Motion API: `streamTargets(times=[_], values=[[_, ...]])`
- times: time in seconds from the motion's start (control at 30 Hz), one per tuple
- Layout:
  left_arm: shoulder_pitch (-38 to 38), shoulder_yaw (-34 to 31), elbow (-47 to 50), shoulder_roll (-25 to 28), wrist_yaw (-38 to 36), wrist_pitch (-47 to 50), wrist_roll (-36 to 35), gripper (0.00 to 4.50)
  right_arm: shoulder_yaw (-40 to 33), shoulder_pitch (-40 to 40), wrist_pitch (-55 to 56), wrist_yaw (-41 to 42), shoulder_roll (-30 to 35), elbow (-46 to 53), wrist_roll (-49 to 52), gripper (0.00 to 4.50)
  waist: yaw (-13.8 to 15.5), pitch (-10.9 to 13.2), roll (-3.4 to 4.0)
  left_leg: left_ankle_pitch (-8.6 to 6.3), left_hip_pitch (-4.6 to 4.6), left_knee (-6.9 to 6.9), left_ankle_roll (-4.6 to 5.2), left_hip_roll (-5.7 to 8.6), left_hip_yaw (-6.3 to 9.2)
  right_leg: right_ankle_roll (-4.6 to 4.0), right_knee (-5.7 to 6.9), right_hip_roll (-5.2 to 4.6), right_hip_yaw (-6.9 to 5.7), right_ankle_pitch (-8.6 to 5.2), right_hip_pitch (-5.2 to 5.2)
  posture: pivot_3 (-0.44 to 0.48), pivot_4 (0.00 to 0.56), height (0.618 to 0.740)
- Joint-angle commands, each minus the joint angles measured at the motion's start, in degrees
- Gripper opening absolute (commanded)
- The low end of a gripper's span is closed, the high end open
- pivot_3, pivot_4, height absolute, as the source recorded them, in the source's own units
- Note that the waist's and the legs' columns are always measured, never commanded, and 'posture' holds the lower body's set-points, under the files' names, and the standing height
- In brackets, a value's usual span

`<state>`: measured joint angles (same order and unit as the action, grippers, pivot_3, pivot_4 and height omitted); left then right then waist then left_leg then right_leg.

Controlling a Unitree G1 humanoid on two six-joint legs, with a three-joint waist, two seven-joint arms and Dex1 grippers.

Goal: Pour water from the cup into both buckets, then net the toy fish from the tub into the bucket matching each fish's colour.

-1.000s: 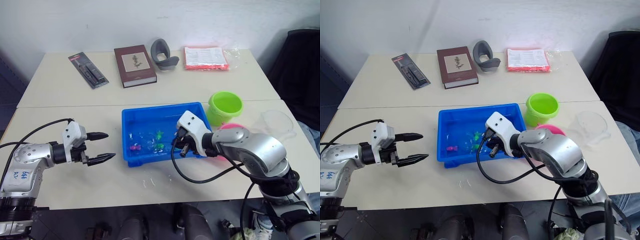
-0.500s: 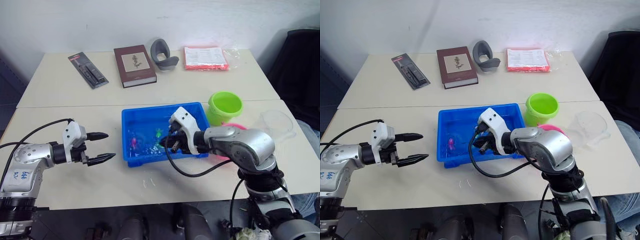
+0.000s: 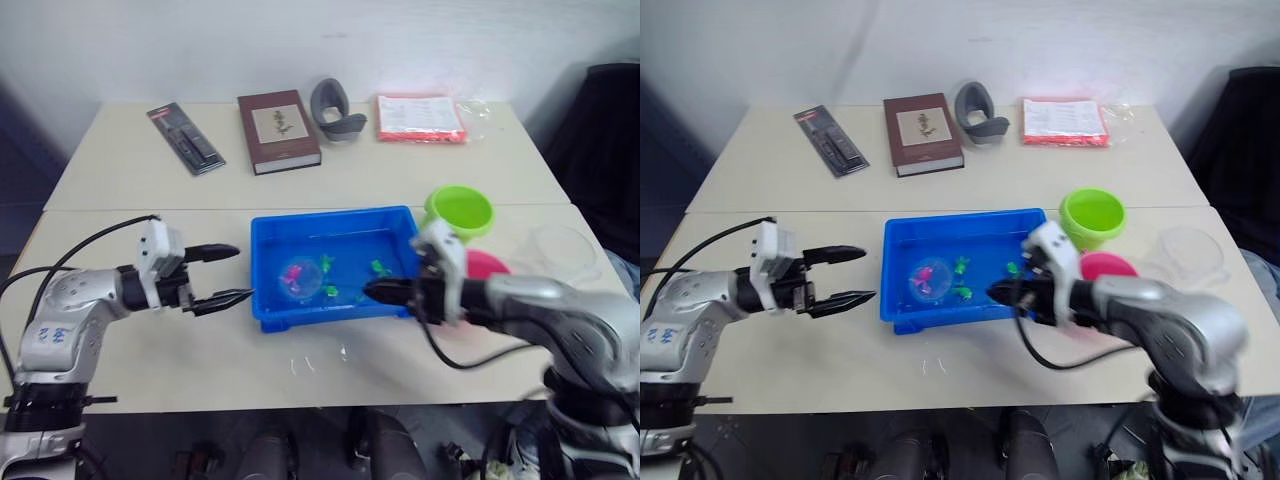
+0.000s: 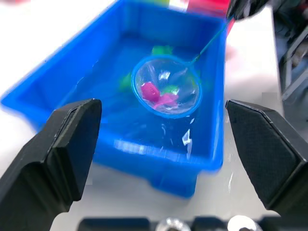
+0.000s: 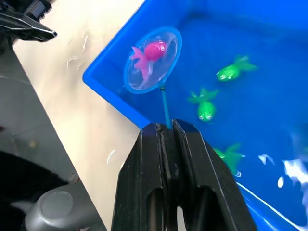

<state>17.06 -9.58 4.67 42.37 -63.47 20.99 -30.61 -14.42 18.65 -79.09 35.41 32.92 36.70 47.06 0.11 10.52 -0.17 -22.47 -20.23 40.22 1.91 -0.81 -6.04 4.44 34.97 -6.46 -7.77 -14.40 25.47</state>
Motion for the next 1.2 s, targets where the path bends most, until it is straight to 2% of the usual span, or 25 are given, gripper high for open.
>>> streamTargets(times=[0.03, 0.2, 0.43, 0.57, 0.7, 0.8, 0.93, 1.07, 1.2], values=[[1.6, 0.9, 1.6, -0.5, -1.1, 0.6, -1.6, 4.44, -7.9, -5.7, 3.9, 1.7, 1.9, 5.4, 4.0, 0.00, 0.0, 0.0, 0.00, 0.00, 0.02, 0.00, 0.00, 0.01, -0.06, 0.00, 0.02, 0.02, -0.01, 0.00, 0.00, 0.000, 0.150, 0.740], [6.2, 3.8, -1.1, -2.5, -3.3, 0.7, -1.2, 4.44, -20.5, -13.2, 5.6, -3.6, 0.1, 9.7, 13.8, 0.00, 0.0, 0.0, -0.01, 0.04, 0.12, 0.01, 0.01, 0.01, -0.15, 0.04, 0.11, 0.08, 0.01, 0.03, -0.02, 0.000, 0.150, 0.740], [14.1, 9.6, -6.8, -7.8, -5.9, -1.7, 1.3, 4.44, -35.7, -26.9, 12.3, -14.8, 2.7, 12.5, 30.0, 0.00, 1.1, 0.0, -0.02, 0.07, 0.12, 0.04, 0.06, 0.10, -0.18, 0.12, 0.09, 0.09, 0.01, 0.08, -0.03, 0.000, 0.150, 0.740], [16.6, 12.1, -9.2, -10.7, -7.6, -3.4, 2.2, 4.44, -44.3, -38.0, 18.5, -21.3, 5.3, 14.4, 37.6, 0.00, 1.4, 0.0, -0.04, 0.09, 0.13, 0.05, 0.10, 0.13, -0.22, 0.16, 0.08, 0.08, 0.04, 0.11, -0.05, 0.000, 0.150, 0.740], [19.0, 13.6, -12.6, -13.6, -8.7, -5.2, 3.3, 4.44, -50.0, -48.8, 24.0, -22.9, 4.5, 16.4, 39.2, 0.00, 1.5, -0.1, -0.06, 0.10, 0.15, 0.05, 0.12, 0.11, -0.18, 0.17, 0.05, 0.10, 0.13, 0.11, -0.11, 0.000, 0.150, 0.740], [19.8, 14.3, -14.3, -15.1, -9.2, -6.4, 4.1, 4.44, -50.5, -54.6, 27.6, -20.8, 2.4, 17.9, 31.2, 0.00, 1.4, -0.1, -0.12, 0.10, 0.15, 0.05, 0.12, 0.11, -0.18, 0.19, 0.02, 0.09, 0.21, 0.12, -0.14, 0.000, 0.150, 0.740], [20.1, 15.0, -15.5, -16.1, -10.1, -7.5, 4.9, 4.44, -47.2, -57.7, 33.6, -19.8, -1.0, 18.1, 23.0, 0.00, 1.3, -0.1, -0.13, 0.10, 0.15, 0.05, 0.12, 0.09, -0.19, 0.19, 0.01, 0.10, 0.33, 0.12, -0.14, 0.000, 0.150, 0.740], [20.3, 14.8, -16.2, -16.6, -10.0, -8.0, 5.2, 4.44, -42.0, -63.5, 42.1, -15.6, -4.0, 18.6, 3.7, 0.00, 1.4, -0.1, -0.11, 0.10, 0.14, 0.05, 0.12, 0.08, -0.15, 0.19, 0.01, 0.10, 0.38, 0.12, -0.13, 0.000, 0.150, 0.740], [20.3, 14.7, -16.9, -16.7, -10.0, -8.4, 5.5, 4.44, -32.8, -65.6, 56.9, -13.0, -4.6, 16.4, -18.8, 0.00, 1.3, -0.1, -0.10, 0.10, 0.15, 0.06, 0.13, 0.12, -0.19, 0.20, 0.00, 0.08, 0.37, 0.13, -0.13, 0.000, 0.150, 0.740]])
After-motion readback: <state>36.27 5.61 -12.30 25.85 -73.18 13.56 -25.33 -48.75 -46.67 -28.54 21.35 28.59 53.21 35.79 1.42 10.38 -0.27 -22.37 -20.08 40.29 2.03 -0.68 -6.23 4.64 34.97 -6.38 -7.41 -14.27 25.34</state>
